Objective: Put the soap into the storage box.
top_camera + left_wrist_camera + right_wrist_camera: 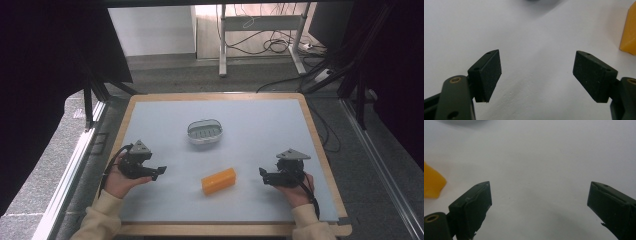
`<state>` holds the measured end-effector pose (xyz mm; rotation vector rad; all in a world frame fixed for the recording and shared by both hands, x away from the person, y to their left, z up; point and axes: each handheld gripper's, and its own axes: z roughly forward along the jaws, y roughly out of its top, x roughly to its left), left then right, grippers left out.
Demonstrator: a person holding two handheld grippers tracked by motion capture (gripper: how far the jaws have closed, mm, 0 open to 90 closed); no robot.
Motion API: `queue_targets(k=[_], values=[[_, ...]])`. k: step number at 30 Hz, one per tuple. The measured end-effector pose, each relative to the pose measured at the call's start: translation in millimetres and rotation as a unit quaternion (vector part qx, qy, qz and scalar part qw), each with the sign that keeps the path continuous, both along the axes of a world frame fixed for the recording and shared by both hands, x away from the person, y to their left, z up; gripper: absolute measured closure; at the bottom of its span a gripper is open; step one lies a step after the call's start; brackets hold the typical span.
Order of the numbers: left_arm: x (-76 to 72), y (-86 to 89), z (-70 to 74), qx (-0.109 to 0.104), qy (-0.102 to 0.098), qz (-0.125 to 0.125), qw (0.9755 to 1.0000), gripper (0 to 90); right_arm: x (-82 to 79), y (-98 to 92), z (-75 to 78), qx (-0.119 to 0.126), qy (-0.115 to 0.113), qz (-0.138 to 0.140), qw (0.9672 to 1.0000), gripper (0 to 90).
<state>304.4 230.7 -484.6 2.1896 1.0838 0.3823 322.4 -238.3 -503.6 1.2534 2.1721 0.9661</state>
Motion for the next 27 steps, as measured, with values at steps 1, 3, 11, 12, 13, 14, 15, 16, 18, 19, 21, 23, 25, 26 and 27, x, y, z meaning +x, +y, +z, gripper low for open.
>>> queue_targets(k=[1, 3, 11, 12, 13, 14, 15, 16, 18, 19, 21, 23, 25, 26, 27], values=[[0.0, 0.0, 0.0, 0.0, 0.0, 0.0, 1.0, 22.8, -1.2, -0.6, 0.9, 0.002, -0.002, 0.002, 1.0, 6.2], [-1.3, 0.9, 1.7, 0.001, -0.003, 0.003, 1.0, 22.8, -3.3, -1.9, 3.1, 0.008, -0.006, 0.003, 0.9999, 7.1], [-1.9, 3.3, 3.5, -0.001, -0.004, 0.004, 1.0, 22.8, -4.1, -7.6, 5.2, 0.023, -0.01, 0.007, 0.9997, 9.4], [-1.8, 3.4, 3.7, -0.001, -0.004, 0.003, 1.0, 22.8, -4.2, -9.5, 6.4, 0.026, -0.012, 0.004, 0.9996, 9.5], [-1.8, 3.4, 3.6, -0.001, -0.004, 0.003, 1.0, 22.8, -4.2, -9.5, 6.4, 0.026, -0.012, 0.004, 0.9996, 9.5], [-1.8, 3.5, 3.5, -0.001, -0.004, 0.003, 1.0, 22.8, -4.0, -10.0, 6.4, 0.026, -0.014, 0.003, 0.9995, 9.6], [-1.9, 3.5, 3.2, -0.001, -0.004, 0.003, 1.0, 22.8, -4.0, -10.7, 6.6, 0.029, -0.013, 0.002, 0.9995, 9.6], [-1.9, 3.5, 3.2, 0.0, -0.003, 0.003, 1.0, 22.8, -3.9, -11.1, 6.5, 0.029, -0.013, 0.001, 0.9995, 9.6], [-1.9, 3.0, 2.9, 0.0, -0.003, 0.002, 1.0, 22.8, -4.0, -11.4, 6.4, 0.032, -0.011, 0.002, 0.9994, 9.6], [-1.9, 2.6, 2.7, 0.001, -0.002, 0.0, 1.0, 22.8, -4.0, -12.1, 6.6, 0.039, -0.008, 0.004, 0.9992, 9.7], [-1.8, 1.7, 2.1, 0.003, -0.001, -0.002, 1.0, 22.7, -3.7, -13.7, 6.8, 0.047, -0.007, 0.004, 0.9988, 9.9], [-1.5, 1.1, 1.6, 0.005, 0.0, -0.003, 1.0, 22.7, -3.8, -14.5, 6.9, 0.047, -0.008, 0.001, 0.9989, 10.0], [-1.4, 0.9, 1.2, 0.005, 0.0, -0.002, 1.0, 22.7, -3.8, -15.4, 6.7, 0.048, -0.008, -0.001, 0.9988, 10.1], [-1.4, 1.1, 1.1, 0.005, 0.0, -0.002, 1.0, 22.7, -3.9, -15.6, 6.8, 0.047, -0.008, -0.001, 0.9988, 10.1], [-1.3, 1.3, 1.1, 0.005, 0.0, -0.002, 1.0, 22.7, -3.9, -15.7, 6.9, 0.046, -0.008, -0.001, 0.9989, 10.3]])
